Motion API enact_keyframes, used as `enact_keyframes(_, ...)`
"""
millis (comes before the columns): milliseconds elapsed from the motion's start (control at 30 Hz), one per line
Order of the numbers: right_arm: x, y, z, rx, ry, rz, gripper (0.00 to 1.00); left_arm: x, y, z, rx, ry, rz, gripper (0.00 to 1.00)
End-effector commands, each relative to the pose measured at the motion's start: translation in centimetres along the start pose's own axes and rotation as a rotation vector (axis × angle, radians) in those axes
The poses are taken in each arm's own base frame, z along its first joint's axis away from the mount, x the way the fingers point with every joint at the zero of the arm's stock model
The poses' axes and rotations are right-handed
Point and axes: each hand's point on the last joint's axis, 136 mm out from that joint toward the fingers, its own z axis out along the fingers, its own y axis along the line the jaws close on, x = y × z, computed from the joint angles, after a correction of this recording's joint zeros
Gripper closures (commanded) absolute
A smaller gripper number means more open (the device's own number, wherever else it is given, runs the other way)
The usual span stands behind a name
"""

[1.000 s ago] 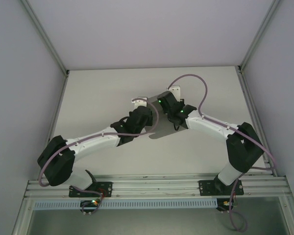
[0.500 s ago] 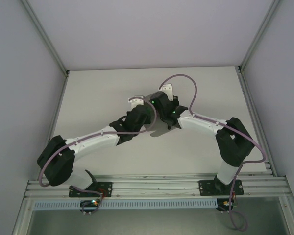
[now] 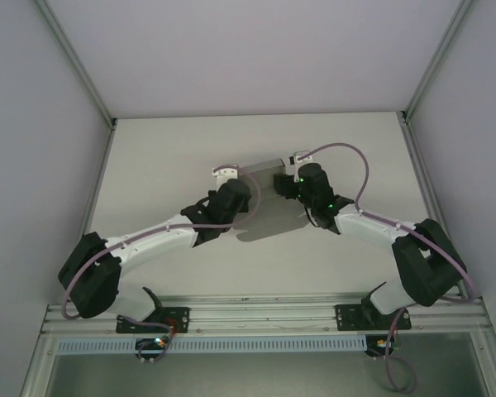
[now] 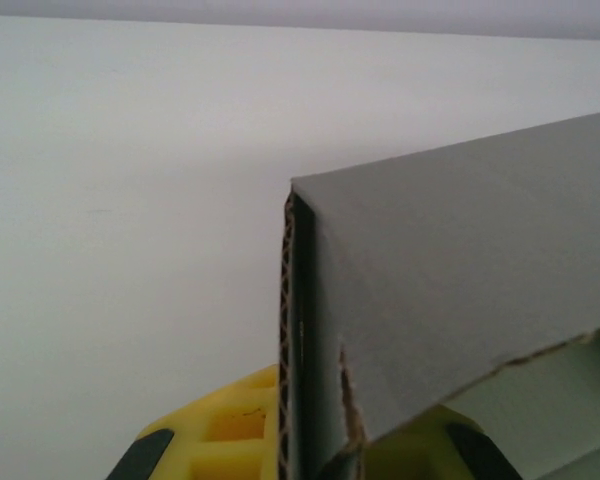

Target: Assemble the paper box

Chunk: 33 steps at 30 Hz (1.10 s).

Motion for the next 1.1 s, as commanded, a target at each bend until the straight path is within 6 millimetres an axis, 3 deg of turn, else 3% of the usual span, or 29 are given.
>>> enact_keyframes(0, -1.7, 5.7, -2.6, -0.352, -0.051, -0.120, 0.23, -1.3, 1.6, -0.7, -0.040, -0.041, -0.006, 1.00)
enact_keyframes(133, -2.9, 7.2, -6.4, -0.451, -0.119, -0.174, 0.00, -1.4, 1.6, -0.7, -0.025, -0.040, -0.016, 1.00)
enact_keyframes(300, -3.7, 6.4, -9.4, -0.417, -0.148, -0.192, 0.00, -1.5, 1.4, -0.7, -0.002, -0.038, 0.009, 1.00)
enact_keyframes(400, -4.5, 4.7, -10.8, -0.319, -0.184, -0.149, 0.00, -1.5, 1.5, -0.8, 0.015, -0.030, 0.048, 1.00)
enact_keyframes(567, -5.1, -0.2, -12.4, -0.072, -0.223, -0.021, 0.00, -0.8, 0.6, -0.4, 0.172, 0.066, 0.195, 1.00)
enact_keyframes(700, -3.4, -3.0, -12.8, 0.043, -0.142, 0.073, 0.00, 1.4, -0.4, -0.7, 0.472, 0.308, 0.296, 1.00)
enact_keyframes(867, 0.2, -6.8, -13.1, 0.221, 0.047, 0.167, 0.00, 3.7, 0.7, -2.6, 0.499, 0.527, 0.588, 1.00)
enact_keyframes(967, 1.6, -7.2, -13.1, 0.228, 0.116, 0.160, 0.00, 6.0, 0.7, -4.2, 0.555, 0.615, 0.794, 1.00)
enact_keyframes(1067, 2.5, -7.0, -13.0, 0.209, 0.146, 0.146, 0.00, 7.3, 1.5, -4.0, 0.542, 0.721, 0.863, 1.00)
